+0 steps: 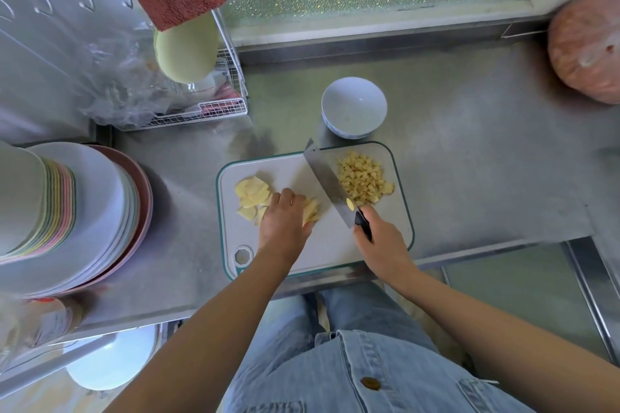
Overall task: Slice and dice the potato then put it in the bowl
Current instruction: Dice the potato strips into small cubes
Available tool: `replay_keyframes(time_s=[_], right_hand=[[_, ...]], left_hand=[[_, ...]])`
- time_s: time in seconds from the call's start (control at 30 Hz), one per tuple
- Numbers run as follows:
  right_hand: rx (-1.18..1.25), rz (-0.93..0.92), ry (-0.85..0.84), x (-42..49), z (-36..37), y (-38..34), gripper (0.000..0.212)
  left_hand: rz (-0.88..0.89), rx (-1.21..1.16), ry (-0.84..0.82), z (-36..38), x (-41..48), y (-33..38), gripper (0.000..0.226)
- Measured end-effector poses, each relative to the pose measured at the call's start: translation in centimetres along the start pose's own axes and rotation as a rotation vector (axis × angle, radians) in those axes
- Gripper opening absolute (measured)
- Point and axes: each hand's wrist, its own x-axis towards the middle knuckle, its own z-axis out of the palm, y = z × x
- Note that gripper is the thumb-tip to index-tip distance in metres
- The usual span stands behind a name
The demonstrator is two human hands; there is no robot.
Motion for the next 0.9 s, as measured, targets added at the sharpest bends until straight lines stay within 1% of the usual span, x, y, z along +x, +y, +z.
replay_keyframes(time_s=[0.07,0.13,0.2,0.3,0.4,0.47,0.53,0.63,0.67,0.77,0.8,0.83,0.9], right_hand=[[0.001,0.005,0.036,0.1,0.0,0.1,0.009],[0.005,-0.016,0.022,0.0,0.0,0.1,0.008],[-0.011,-0.039,-0.027,-0.2,0.2,0.0,0.008],[0.006,-0.031,-0.016,0.0,0.4,-0.1,0.008],[-0.008,-0.036,-0.026,0.0,0.4,-0.1,0.004],[-0.050,-0.035,-0.046,-0.1,0.3,0.0,0.003],[-0.100,-0.030,-0.053,0.0,0.3,-0.1,0.009],[-0.153,-0.017,-0.045,0.6,0.4,-0.8,0.020],[-0.163,-0.015,-0.033,0.8,0.4,-1.1,0.020],[-0.168,-0.053,0.009,1.1,0.3,-1.8,0.016],[-0.175,-0.065,0.006,1.0,0.2,-1.9,0.014],[-0.191,-0.073,-0.005,0.9,0.2,-2.1,0.012],[-0.230,-0.083,-0.035,0.6,0.1,-2.1,0.010]], left_hand=[[0.006,-0.038,0.003,-0.2,-0.4,-0.3,0.053],[0.010,-0.076,0.053,-0.3,-0.8,-0.5,0.051],[0.014,-0.097,0.108,-0.3,-1.0,-0.6,0.041],[0.036,-0.077,0.150,-0.1,-0.8,-0.6,0.022],[0.030,-0.090,0.165,-0.1,-0.7,-0.5,0.016],[0.033,-0.090,0.166,0.0,-0.8,-0.6,0.017],[0.057,-0.084,0.186,0.1,-1.1,-0.7,0.020],[0.042,-0.082,0.170,0.2,-1.3,-0.9,0.020],[0.038,-0.085,0.175,0.3,-1.3,-0.9,0.026],[0.006,-0.094,0.157,0.5,-1.1,-0.6,0.055],[-0.009,-0.099,0.136,0.6,-1.0,-0.5,0.059],[-0.015,-0.090,0.122,0.7,-0.8,-0.4,0.056],[-0.013,-0.077,0.127,0.9,-0.6,-0.2,0.044]])
